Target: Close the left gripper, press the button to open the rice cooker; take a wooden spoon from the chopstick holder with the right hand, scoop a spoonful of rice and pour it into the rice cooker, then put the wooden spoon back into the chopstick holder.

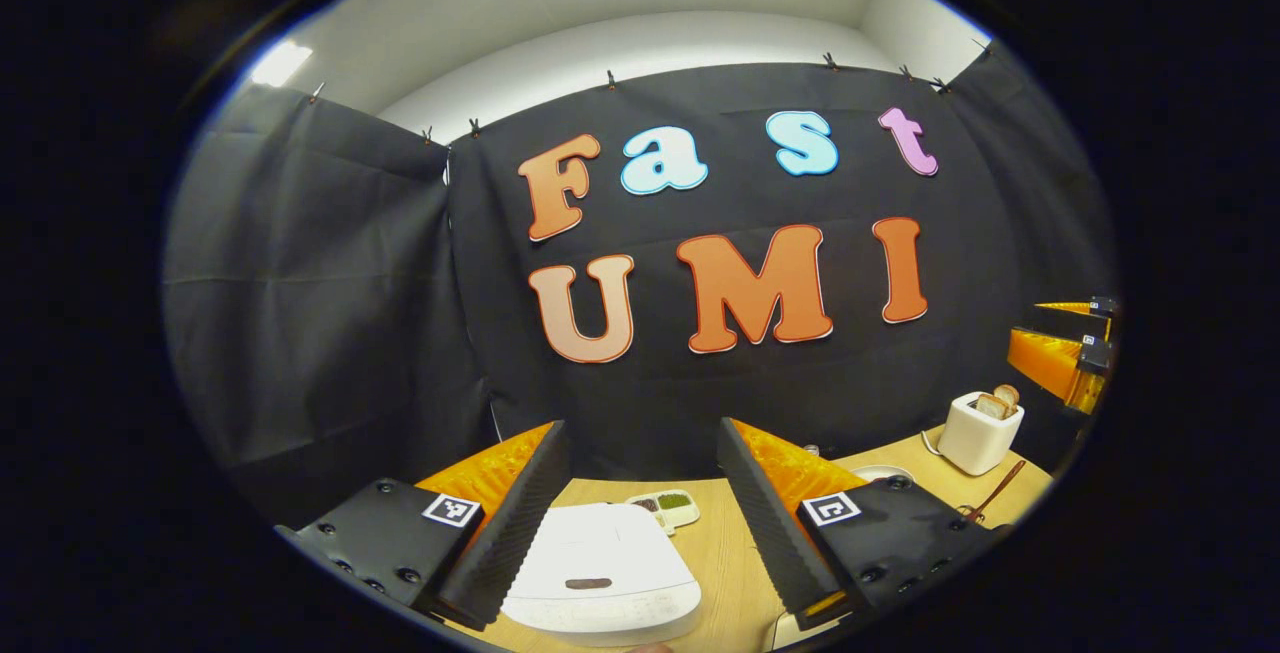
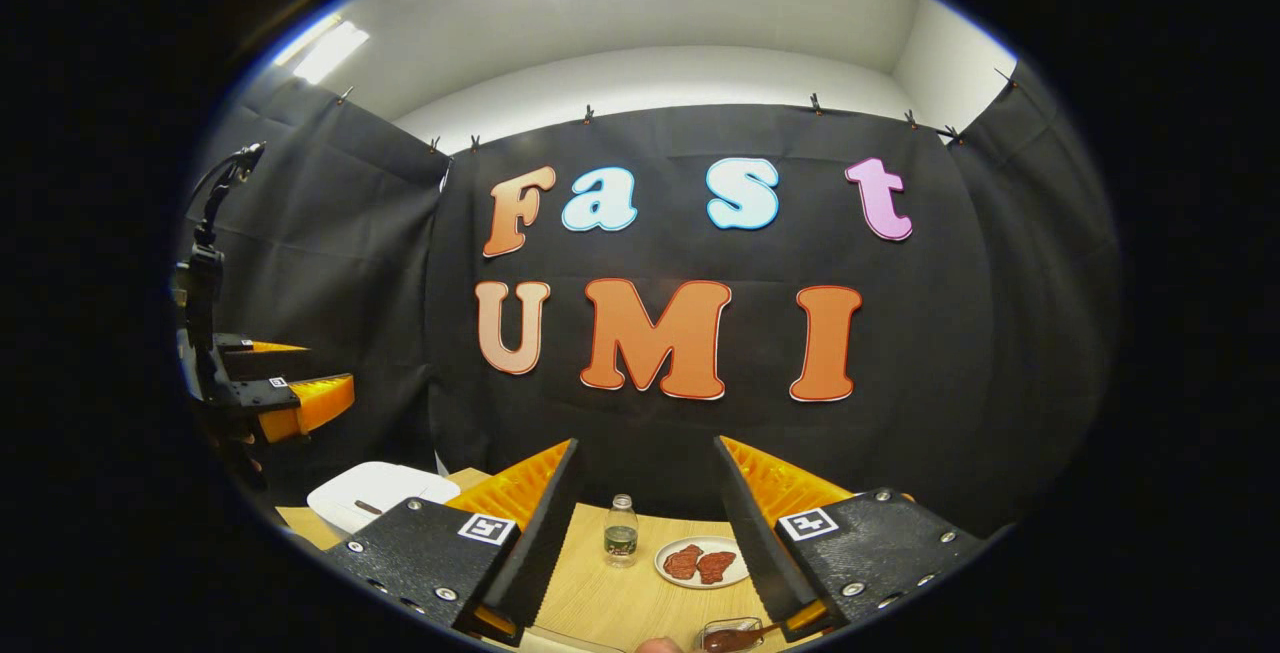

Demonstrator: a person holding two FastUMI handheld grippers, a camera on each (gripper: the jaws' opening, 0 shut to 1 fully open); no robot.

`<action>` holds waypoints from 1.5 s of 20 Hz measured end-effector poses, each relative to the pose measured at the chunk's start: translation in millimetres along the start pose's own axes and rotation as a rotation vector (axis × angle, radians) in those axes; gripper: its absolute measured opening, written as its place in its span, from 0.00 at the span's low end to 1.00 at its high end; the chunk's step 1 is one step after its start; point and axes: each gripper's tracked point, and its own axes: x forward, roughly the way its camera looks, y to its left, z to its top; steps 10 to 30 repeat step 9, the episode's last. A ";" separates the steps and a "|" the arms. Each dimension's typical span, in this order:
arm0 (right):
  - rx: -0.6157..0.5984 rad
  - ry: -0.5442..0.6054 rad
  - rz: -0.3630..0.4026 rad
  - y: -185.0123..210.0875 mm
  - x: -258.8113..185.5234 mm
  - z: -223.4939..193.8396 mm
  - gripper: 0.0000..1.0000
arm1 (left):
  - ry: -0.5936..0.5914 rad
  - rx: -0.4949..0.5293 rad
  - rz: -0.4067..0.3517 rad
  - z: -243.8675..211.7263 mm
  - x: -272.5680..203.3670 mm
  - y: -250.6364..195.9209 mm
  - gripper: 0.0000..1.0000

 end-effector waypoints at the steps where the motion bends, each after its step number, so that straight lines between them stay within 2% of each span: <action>1: 0.004 0.004 0.000 0.6 1.4 -1.1 0.81 | -0.003 -0.007 0.000 -0.2 0.7 -0.2 1.00; 9: 0.034 0.000 -0.017 -1.7 4.5 -2.6 0.81 | -0.050 -0.036 0.045 4.0 5.3 11.3 1.00; 30: 0.034 0.000 -0.017 -1.7 4.5 -2.6 0.81 | -0.050 -0.036 0.045 4.0 5.3 11.3 1.00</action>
